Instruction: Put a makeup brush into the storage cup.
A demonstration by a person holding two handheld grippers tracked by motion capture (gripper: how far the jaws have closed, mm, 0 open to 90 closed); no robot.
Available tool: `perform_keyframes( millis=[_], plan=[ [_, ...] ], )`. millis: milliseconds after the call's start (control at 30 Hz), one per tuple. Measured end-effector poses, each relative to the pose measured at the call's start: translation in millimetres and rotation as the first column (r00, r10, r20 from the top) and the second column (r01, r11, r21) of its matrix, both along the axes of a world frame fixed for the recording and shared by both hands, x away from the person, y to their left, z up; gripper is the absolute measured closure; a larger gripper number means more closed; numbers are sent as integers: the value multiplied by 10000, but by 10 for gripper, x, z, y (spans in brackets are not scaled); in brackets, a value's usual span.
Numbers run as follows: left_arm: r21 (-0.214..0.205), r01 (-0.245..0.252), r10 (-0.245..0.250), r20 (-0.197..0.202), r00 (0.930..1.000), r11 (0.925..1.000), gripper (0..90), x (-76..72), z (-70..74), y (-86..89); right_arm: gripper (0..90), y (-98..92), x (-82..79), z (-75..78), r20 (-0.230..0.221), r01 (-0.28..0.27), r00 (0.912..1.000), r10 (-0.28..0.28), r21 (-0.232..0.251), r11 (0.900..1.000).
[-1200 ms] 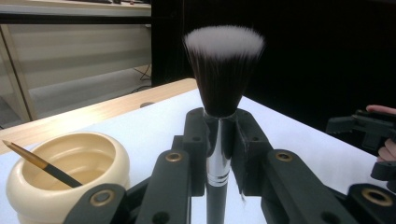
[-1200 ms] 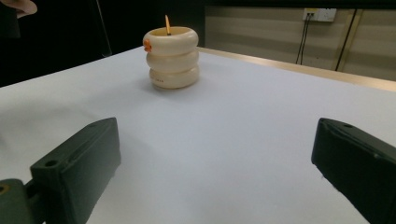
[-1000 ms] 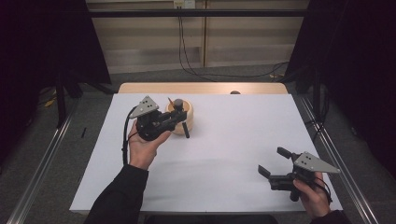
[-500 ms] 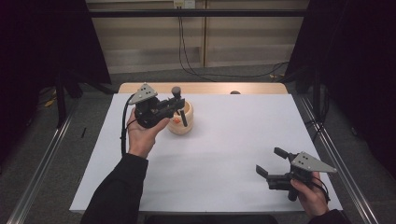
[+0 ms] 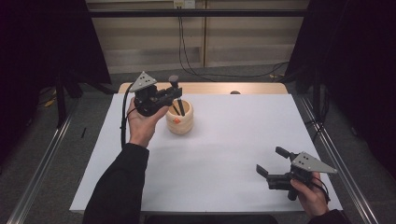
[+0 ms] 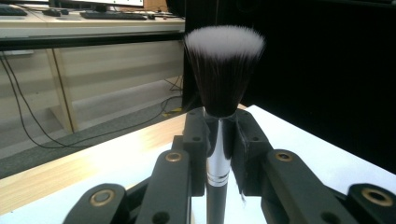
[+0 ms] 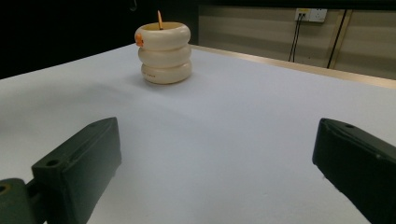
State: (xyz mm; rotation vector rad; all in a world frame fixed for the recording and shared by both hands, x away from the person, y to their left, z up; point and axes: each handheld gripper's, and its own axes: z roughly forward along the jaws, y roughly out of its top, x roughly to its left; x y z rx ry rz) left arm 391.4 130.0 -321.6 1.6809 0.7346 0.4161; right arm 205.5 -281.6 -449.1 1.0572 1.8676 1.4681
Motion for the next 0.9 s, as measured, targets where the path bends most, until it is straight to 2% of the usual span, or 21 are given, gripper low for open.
perform_keyframes(
  millis=[133,167,267,367,533,700,733,800,900],
  plan=[
    [85,-333,334,-29,9994,9994,776,66,-2,9,1,8,0,1,54,32,10000,-32,-49,10000],
    [43,-255,255,-9,9997,9997,777,89,-9,20,1,6,1,0,50,18,10000,-18,-55,10000],
    [159,-514,514,-14,9987,9986,777,128,-35,25,1,-1,1,0,27,36,10000,-36,-53,10000],
    [222,-559,559,-20,9984,9982,777,170,-65,38,1,4,0,0,19,3,10000,-3,-15,10000],
    [400,-708,708,0,9975,9967,776,182,-126,4,2,10,0,4,28,-139,9999,139,18,9999],
    [338,-811,808,100,9967,9961,776,201,-176,1,3,11,-9,8,31,-173,9998,172,100,9998],
    [309,-771,773,-32,9970,9965,777,209,-201,2,3,10,-9,9,38,-172,9998,172,111,9998],
    [566,-835,834,46,9965,9949,776,227,-247,4,3,5,-12,11,65,-280,9996,280,94,9996],
    [429,-951,957,-128,9953,9945,777,253,-302,14,3,11,-9,7,51,-239,9997,239,120,9996]
  ],
)
